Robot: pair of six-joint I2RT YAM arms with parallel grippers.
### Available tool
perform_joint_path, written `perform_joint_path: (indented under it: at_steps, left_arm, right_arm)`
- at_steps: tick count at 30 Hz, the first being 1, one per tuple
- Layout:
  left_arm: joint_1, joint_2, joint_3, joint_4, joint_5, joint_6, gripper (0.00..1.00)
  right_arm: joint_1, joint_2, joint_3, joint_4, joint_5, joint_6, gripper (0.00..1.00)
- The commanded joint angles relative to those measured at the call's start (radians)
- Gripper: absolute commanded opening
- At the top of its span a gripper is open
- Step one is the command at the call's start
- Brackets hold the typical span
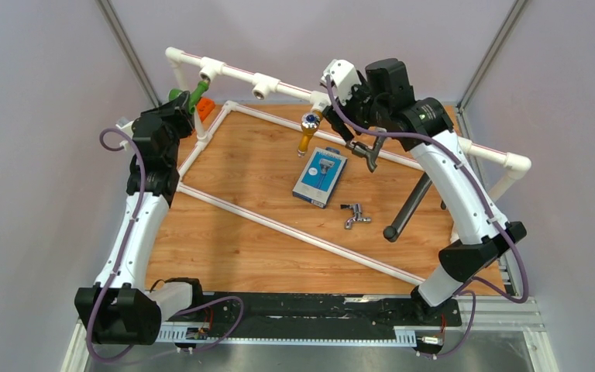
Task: Install the water faucets
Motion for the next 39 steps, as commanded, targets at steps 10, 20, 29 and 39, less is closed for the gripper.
perform_joint_path:
  at_steps: [10, 20, 29, 39]
  left_arm:
    - [0.039, -0.048, 0.026, 0.008, -0.027, 0.035, 0.00]
    - [0.040, -0.076, 0.040, -0.007, -0.001, 0.033, 0.00]
    - [0.040, -0.091, 0.002, -0.021, 0.011, 0.015, 0.00]
    - [0.040, -0.059, -0.038, 0.117, 0.031, -0.031, 0.00]
  right_arm:
    - [0.014, -0.116, -0.224, 0.134, -0.130, 0.046, 0.26]
    - [0.039, -0.209, -0.392, 0.252, -0.142, 0.075, 0.00]
    - [0.042, -0.194, -0.385, 0.268, -0.144, 0.082, 0.00]
    - [0.046, -0.202, -0.408, 0.274, -0.156, 0.075, 0.00]
